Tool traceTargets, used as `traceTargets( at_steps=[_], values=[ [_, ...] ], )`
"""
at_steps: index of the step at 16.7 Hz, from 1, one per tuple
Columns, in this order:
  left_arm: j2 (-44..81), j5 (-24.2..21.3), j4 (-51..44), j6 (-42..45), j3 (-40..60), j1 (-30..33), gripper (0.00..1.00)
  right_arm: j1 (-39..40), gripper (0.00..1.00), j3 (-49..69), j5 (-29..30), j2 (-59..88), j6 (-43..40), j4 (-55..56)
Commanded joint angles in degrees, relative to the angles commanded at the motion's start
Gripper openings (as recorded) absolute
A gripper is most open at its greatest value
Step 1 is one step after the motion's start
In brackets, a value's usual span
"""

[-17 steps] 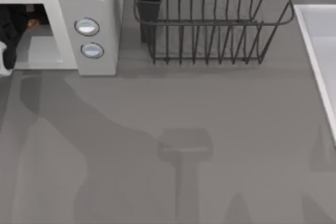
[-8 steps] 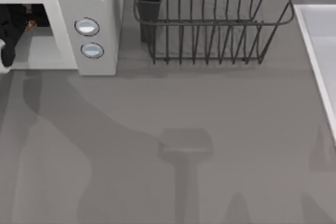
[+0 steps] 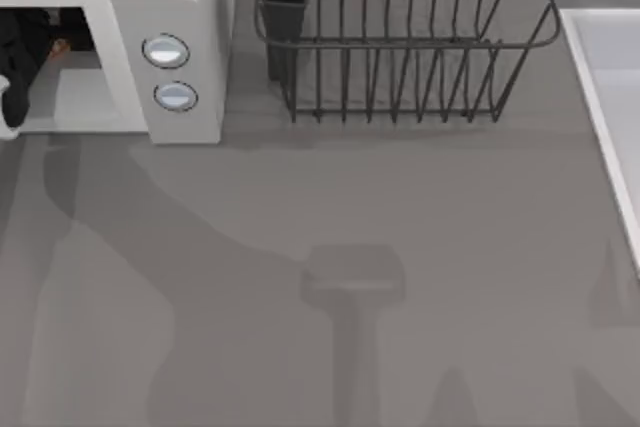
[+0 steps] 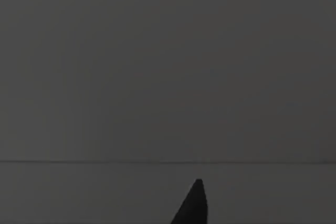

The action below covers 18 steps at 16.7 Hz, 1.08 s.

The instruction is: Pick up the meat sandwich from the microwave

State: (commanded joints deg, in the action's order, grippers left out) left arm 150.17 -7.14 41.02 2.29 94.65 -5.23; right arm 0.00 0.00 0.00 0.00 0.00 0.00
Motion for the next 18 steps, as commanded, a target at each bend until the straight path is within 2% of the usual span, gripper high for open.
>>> traceTargets(
  at_steps=[3,6,14,18],
  values=[
    [-2.03,0.76,-0.7,-0.24,-2.01,0.78,0.0,0.0,1.0,0.0,0.0,0.0,0.0,0.0],
    [-9.46,3.24,-2.96,-1.02,-8.49,3.35,0.0,0.0,1.0,0.0,0.0,0.0,0.0,0.0],
    [-45.48,13.57,-12.21,-4.28,-35.77,14.04,0.0,0.0,1.0,0.0,0.0,0.0,0.0,0.0],
    [-56.67,17.55,-15.72,-5.53,-46.0,18.15,0.0,0.0,1.0,0.0,0.0,0.0,0.0,0.0]
  ],
)
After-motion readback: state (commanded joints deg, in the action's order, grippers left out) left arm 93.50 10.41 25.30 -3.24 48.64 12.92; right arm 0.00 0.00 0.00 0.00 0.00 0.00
